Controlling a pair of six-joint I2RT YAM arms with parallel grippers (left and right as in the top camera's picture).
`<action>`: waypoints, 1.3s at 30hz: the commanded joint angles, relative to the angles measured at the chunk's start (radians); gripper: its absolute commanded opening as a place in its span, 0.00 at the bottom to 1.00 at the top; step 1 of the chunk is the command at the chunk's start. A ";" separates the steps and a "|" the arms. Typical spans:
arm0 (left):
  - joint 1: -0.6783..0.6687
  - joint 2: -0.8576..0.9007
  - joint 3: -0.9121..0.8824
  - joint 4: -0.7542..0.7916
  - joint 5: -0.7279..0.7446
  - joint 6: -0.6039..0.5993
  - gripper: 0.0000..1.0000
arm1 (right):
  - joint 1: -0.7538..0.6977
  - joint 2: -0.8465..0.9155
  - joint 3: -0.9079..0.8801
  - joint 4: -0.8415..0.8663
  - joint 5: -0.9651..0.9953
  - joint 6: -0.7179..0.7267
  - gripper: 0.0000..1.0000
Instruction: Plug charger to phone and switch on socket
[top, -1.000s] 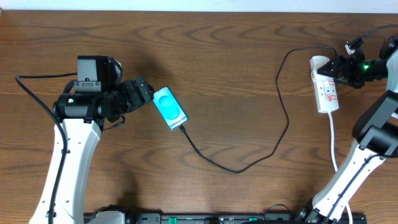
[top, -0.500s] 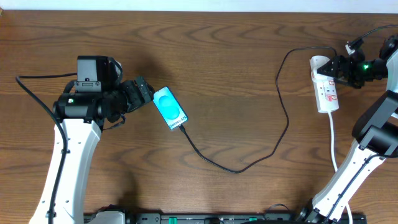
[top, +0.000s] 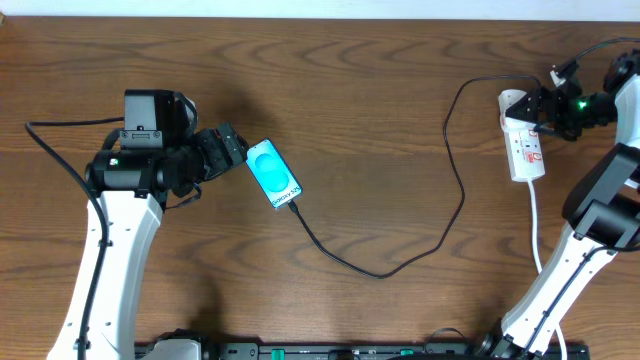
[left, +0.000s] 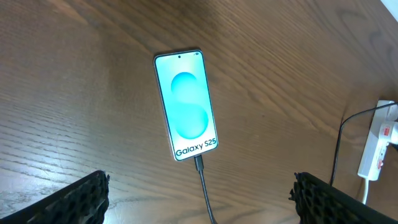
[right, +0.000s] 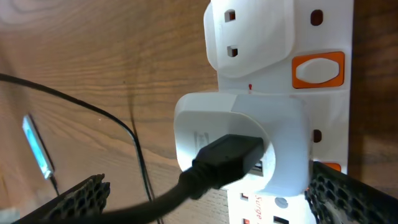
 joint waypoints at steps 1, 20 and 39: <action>0.004 0.002 0.009 -0.005 -0.014 0.002 0.95 | 0.028 0.019 0.004 0.001 -0.030 0.009 0.99; 0.004 0.003 0.009 -0.011 -0.014 0.002 0.95 | 0.029 0.023 0.004 -0.001 0.013 0.021 0.99; 0.004 0.003 0.009 -0.011 -0.014 0.002 0.95 | 0.029 0.023 -0.015 0.006 0.035 0.020 0.99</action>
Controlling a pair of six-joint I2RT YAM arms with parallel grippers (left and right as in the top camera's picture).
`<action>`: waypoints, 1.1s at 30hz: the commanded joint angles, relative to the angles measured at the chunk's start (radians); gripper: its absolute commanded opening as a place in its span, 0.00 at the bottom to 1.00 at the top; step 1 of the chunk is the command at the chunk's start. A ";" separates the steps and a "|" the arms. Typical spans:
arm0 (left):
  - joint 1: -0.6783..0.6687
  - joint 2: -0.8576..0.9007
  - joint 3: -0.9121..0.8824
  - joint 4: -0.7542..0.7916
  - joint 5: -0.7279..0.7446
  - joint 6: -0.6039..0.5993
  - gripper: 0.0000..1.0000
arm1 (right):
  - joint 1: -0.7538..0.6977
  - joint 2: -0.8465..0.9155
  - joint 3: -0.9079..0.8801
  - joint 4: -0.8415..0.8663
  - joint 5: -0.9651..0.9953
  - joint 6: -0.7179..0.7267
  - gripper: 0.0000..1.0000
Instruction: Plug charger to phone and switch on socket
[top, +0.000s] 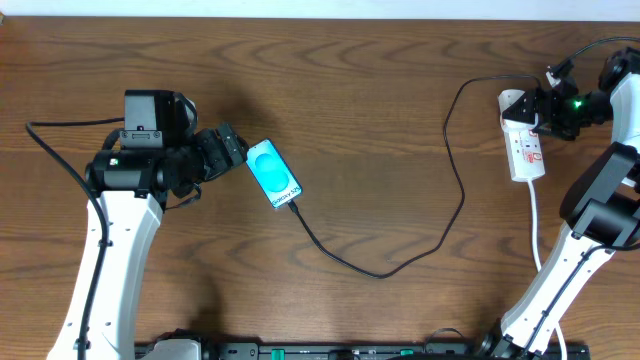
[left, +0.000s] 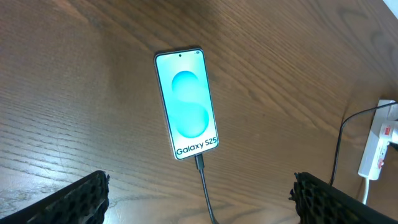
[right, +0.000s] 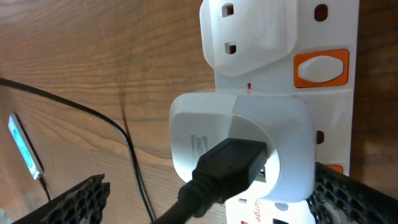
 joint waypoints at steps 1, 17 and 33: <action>0.004 0.003 0.009 -0.007 -0.014 0.002 0.95 | 0.014 0.022 -0.016 0.003 -0.001 0.013 0.99; 0.004 0.003 0.009 -0.007 -0.014 0.002 0.95 | 0.016 0.022 -0.019 -0.033 0.008 0.018 0.99; 0.004 0.003 0.009 -0.008 -0.014 0.002 0.95 | 0.020 0.022 -0.019 -0.009 0.000 0.021 0.99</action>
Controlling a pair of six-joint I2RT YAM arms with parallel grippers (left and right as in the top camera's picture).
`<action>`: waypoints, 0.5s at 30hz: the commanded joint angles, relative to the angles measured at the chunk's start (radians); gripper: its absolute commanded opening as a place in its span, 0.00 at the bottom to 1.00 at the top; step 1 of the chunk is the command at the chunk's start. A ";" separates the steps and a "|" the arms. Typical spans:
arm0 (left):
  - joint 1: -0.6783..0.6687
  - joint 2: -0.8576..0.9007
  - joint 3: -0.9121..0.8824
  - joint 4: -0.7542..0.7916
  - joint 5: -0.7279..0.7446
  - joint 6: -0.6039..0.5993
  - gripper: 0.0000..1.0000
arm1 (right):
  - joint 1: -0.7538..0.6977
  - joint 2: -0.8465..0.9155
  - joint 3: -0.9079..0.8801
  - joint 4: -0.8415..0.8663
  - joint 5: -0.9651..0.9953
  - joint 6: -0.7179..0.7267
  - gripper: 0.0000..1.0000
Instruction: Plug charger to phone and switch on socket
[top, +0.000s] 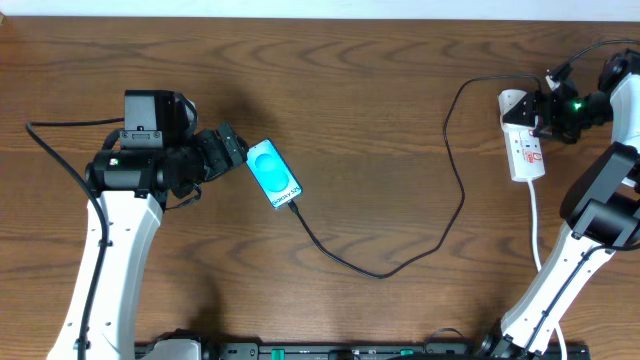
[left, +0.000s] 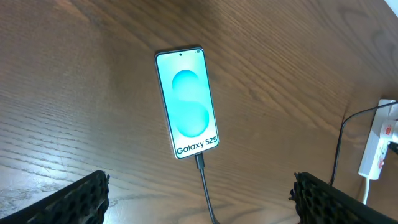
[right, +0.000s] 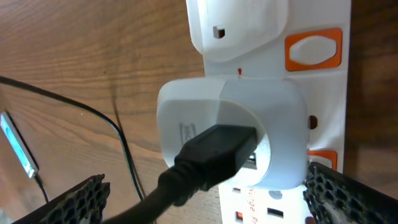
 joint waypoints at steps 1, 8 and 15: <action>0.004 0.003 0.009 -0.005 -0.014 0.002 0.95 | 0.023 0.022 -0.014 0.006 -0.030 0.015 0.99; 0.004 0.003 0.009 -0.005 -0.014 0.002 0.95 | 0.051 0.022 -0.014 0.015 -0.029 0.026 0.99; 0.004 0.003 0.009 -0.007 -0.014 0.002 0.95 | 0.067 0.022 -0.014 0.017 -0.028 0.034 0.99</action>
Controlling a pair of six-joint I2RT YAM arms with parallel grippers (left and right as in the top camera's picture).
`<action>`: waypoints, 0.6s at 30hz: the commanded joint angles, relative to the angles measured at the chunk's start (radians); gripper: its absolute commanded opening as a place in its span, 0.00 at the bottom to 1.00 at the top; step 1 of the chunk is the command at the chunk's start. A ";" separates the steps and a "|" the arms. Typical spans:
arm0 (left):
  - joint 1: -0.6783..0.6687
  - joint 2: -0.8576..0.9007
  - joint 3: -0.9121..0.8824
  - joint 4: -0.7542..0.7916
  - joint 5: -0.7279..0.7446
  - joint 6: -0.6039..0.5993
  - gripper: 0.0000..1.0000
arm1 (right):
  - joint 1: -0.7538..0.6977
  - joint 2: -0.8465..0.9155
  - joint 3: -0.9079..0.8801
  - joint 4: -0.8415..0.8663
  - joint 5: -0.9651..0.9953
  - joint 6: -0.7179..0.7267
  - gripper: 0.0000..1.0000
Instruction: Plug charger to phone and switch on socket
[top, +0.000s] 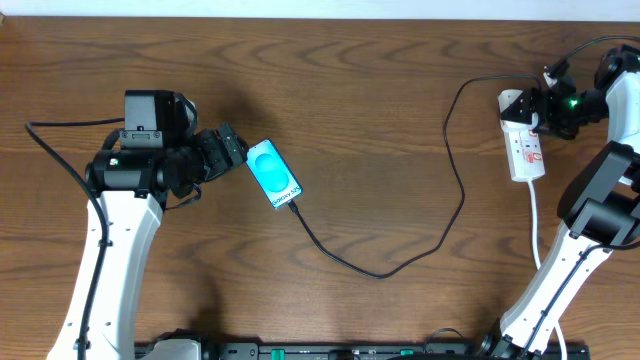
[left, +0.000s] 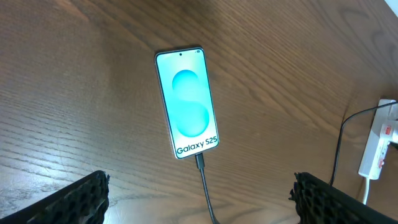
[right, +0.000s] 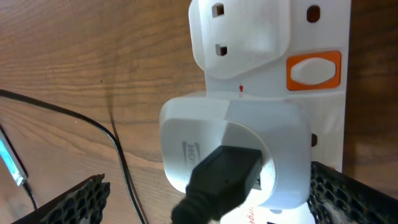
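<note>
The phone (top: 273, 172) lies on the brown table with its cyan screen lit, reading Galaxy S25 (left: 187, 102). A black cable (top: 380, 270) is plugged into its lower end and runs to a white charger adapter (right: 236, 146) seated in the white socket strip (top: 523, 145). An orange switch (right: 314, 68) shows beside the empty upper socket. My left gripper (left: 199, 196) hangs open just short of the phone's cable end. My right gripper (right: 208, 196) stands open around the adapter, fingertips (right: 68, 199) wide apart.
The strip's white lead (top: 536, 225) runs down the right side of the table. The black cable loops across the middle (top: 455, 170). Both white arms stand at the table's left and right sides.
The right wrist view has shifted a little: the adapter and strip sit slightly lower and to the right in it. The left arm and phone are unchanged.
Throughout, the phone lay lit with the cable plugged in and my left gripper stayed open beside it. My right gripper stayed open over the adapter on the strip, with small shifts of its view from moment to moment.
</note>
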 joint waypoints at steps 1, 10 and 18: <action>0.004 0.003 0.009 -0.007 -0.014 0.002 0.95 | 0.047 0.022 -0.014 -0.011 -0.050 0.018 0.99; 0.004 0.003 0.009 -0.007 -0.014 0.002 0.95 | 0.046 0.022 -0.015 -0.012 -0.042 0.026 0.99; 0.004 0.003 0.009 -0.006 -0.014 0.002 0.95 | 0.047 0.022 -0.015 -0.003 0.006 0.077 0.99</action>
